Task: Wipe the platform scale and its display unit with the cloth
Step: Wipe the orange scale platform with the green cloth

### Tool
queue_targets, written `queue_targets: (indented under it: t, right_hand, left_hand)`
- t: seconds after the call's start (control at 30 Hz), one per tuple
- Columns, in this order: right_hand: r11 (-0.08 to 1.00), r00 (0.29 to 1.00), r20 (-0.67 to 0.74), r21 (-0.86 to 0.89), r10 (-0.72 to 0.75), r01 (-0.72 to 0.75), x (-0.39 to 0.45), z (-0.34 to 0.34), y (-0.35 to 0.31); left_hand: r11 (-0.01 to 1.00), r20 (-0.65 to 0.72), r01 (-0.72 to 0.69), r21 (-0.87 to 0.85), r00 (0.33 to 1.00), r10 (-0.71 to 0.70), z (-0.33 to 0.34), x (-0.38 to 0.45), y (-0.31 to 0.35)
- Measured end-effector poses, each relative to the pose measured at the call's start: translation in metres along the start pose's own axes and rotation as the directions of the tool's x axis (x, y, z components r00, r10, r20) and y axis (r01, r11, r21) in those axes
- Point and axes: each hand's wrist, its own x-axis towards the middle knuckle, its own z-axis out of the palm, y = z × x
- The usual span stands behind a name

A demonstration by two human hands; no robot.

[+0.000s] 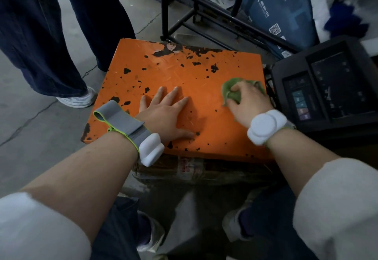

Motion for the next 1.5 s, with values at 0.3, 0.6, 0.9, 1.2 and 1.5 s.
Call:
queue_targets:
  t: [0.3,0.6,0.9,1.2,1.5]
  right_hand:
    - [0.979,0.984,0.048,-0.102,-0.17,0.174,-0.002,0.008,-0.008]
    - [0.954,0.967,0.092,-0.163,-0.238,0.251,0.003,0.013,-0.018]
    - [0.994,0.998,0.003,-0.089,-0.064,0.064,0.024,0.002,-0.013]
    - [0.996,0.994,-0.08,0.057,0.08,-0.075,0.046,-0.014,0.0]
    - [0.996,0.997,0.03,-0.061,-0.065,0.067,0.057,-0.018,0.0]
  left_hand:
    - [1.0,-0.025,-0.011,-0.004,1.0,0.01,0.001,0.003,-0.001]
    - [1.0,-0.01,0.013,-0.021,1.0,-0.013,-0.002,0.005,0.002]
    - [0.999,0.011,0.032,-0.016,0.999,-0.032,-0.002,0.006,0.002]
    - [0.999,-0.005,0.036,-0.013,0.999,-0.036,-0.004,0.006,-0.001]
    - [0.999,-0.002,0.046,-0.022,0.999,-0.046,-0.006,0.01,-0.001]
